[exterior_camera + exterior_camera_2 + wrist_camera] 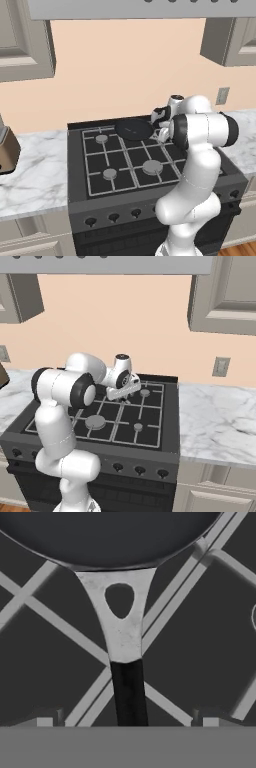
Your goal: Move the pot and pan from the stove into the sink.
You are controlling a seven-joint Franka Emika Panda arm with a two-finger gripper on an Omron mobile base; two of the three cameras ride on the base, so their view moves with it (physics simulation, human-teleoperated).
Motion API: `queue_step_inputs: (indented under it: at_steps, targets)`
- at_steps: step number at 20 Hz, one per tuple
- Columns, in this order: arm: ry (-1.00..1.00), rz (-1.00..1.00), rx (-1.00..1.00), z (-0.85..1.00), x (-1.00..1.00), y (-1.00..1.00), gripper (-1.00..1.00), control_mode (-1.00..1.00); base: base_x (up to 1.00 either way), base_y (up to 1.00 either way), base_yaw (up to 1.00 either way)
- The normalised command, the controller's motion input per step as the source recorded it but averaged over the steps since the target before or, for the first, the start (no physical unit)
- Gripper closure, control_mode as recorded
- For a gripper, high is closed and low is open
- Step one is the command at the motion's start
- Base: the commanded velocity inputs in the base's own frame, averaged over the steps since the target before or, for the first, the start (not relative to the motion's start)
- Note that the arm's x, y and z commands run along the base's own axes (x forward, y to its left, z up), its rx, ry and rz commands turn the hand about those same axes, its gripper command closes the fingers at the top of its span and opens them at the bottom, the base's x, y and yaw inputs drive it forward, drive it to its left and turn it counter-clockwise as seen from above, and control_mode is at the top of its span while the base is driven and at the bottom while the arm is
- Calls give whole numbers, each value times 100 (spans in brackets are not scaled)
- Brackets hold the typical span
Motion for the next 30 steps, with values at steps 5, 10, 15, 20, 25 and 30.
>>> queue_step_inputs:
  at_steps: [5, 10, 15, 20, 25, 30]
  targets:
    - [11, 0, 0, -30, 36, -1, -100, -100, 0, 0, 0]
    - [9, 1, 0, -30, 40, -5, -100, -100, 0, 0, 0]
    - [2, 0, 0, -10, 18, -3, 100, -100, 0, 0, 0]
    - [0, 0, 1, 6, 0, -2, 100, -100, 0, 0, 0]
    - [1, 0, 4, 50, 0, -1, 100, -100, 0, 0, 0]
    - [3, 0, 6, 66, -3, -1, 100, -100, 0, 0, 0]
